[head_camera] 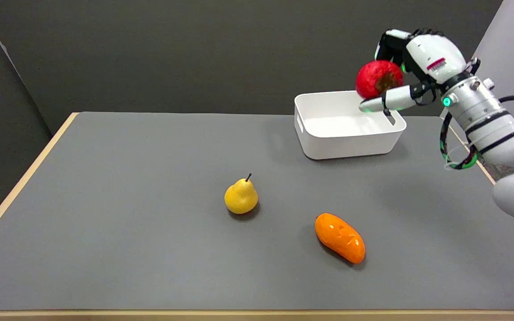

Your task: Place tomato into white box.

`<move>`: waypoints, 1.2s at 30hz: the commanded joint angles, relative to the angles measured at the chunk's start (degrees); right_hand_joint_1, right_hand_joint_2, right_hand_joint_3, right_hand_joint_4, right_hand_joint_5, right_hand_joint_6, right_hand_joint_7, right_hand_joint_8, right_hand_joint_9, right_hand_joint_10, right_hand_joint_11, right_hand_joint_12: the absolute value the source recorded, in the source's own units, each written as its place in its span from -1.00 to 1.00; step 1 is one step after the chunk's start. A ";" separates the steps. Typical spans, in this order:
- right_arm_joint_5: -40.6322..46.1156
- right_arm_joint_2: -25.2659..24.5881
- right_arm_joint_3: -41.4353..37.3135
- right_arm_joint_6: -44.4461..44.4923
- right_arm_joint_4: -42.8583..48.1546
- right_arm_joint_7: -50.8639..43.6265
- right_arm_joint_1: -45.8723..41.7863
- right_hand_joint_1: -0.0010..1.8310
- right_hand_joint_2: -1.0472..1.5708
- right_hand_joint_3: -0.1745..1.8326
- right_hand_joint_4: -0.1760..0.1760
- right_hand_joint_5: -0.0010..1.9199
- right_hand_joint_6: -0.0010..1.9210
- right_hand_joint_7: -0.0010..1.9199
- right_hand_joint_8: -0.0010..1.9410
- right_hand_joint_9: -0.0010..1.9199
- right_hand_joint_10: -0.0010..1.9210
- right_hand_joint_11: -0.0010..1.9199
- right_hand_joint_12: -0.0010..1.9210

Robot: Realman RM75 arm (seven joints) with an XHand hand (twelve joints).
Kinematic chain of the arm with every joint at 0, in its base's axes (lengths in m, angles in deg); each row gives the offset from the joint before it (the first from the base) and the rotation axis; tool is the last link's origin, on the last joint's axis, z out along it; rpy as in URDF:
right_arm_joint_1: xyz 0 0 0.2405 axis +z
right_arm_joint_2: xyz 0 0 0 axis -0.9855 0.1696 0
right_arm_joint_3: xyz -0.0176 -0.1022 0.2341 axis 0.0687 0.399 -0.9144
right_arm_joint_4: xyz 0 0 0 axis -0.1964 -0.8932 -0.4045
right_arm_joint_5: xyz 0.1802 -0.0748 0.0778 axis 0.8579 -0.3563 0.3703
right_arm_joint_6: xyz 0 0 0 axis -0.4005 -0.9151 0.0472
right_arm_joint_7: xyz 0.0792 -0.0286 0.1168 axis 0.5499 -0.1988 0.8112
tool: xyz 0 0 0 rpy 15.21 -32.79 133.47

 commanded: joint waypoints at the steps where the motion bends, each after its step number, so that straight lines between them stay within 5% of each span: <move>1: 0.27 -2.10 20.59 0.75 -26.18 -0.22 28.94 0.47 0.61 -0.49 -0.82 -0.34 0.63 -0.09 0.33 -0.23 0.48 -0.14 0.89; 9: 0.23 -7.22 26.50 -0.66 -42.76 -0.27 38.89 0.47 0.62 -0.51 -0.85 -0.35 0.64 -0.09 0.34 -0.24 0.49 -0.18 0.86; 26: -0.01 -9.71 29.67 -2.02 -45.71 -0.22 41.58 0.47 0.63 -0.53 -0.89 -0.36 0.64 -0.09 0.33 -0.25 0.51 -0.21 0.82; 32: 0.79 -10.01 30.31 -2.08 -43.87 0.26 41.12 0.46 0.62 -0.51 -0.72 -0.37 0.63 -0.15 0.32 -0.17 0.53 -0.24 0.74; 34: 2.51 -10.07 30.31 -2.07 -43.09 0.53 40.77 0.04 0.44 0.00 0.50 -0.58 0.29 -0.29 0.07 -0.28 0.38 -0.51 0.86; 36: 5.02 -10.09 30.20 -1.94 -42.45 0.76 40.37 -0.42 0.32 0.11 0.56 -0.78 -0.48 -0.64 -0.54 -0.63 -0.14 -0.68 0.52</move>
